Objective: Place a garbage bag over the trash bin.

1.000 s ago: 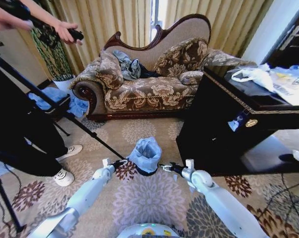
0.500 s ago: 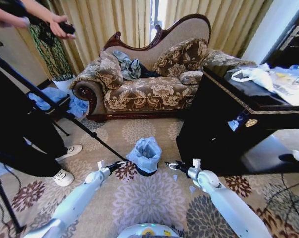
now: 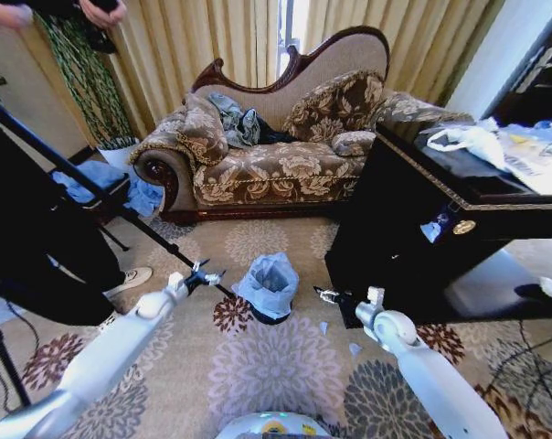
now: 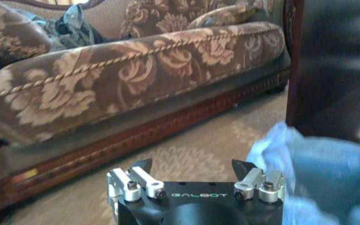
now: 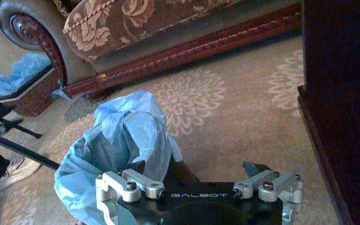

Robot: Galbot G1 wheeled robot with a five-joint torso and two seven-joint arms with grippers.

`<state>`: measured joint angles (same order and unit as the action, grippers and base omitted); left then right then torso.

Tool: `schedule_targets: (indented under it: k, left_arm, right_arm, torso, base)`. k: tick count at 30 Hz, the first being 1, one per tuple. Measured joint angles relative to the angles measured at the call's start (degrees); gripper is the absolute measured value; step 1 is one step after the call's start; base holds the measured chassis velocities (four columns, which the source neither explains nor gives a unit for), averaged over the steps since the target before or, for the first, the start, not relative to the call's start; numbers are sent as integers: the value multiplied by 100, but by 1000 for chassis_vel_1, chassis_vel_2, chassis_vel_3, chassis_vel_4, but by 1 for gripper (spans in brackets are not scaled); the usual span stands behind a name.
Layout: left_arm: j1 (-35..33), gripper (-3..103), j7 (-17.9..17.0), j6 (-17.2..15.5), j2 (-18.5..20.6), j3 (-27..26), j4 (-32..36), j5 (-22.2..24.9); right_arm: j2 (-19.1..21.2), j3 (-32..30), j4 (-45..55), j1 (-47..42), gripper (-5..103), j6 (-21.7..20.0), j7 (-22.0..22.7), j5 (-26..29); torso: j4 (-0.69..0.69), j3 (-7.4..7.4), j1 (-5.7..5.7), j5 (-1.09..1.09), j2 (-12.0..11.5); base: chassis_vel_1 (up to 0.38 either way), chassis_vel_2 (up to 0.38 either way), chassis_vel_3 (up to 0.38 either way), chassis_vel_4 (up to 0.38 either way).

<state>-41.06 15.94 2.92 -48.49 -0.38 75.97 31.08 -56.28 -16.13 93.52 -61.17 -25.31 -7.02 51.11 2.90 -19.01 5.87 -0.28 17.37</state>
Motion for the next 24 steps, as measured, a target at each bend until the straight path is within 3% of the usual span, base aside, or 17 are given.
schedule_targets:
  k: [10,12,18,24]
  left_arm:
    - [1285,82,-104,-114,-460,1133,-641,93]
    - [1613,78,-34,-114,-560,1604,-901,204]
    - [2135,74,181,-58,-851,2355,-1399,323]
    - [2395,72,330,70,-1141,2675,-1827,138]
  right_arm:
    - [0,-375,224,-416,100,27,12,-16]
    - [-27,-463,246,-495,100,44,9,-37]
    - [-86,-569,253,-594,100,88,-25,-75]
    - [-129,-632,236,-663,100,132,-79,-107]
  torso:
    - [-1,0,0,0,0]
    - [-1,0,0,1,0]
    - [-1,0,0,1,0]
    - [-1,0,0,1,0]
  base:
    - [0,0,0,0]
    - [0,0,0,0]
    - [0,0,0,0]
    - [0,0,0,0]
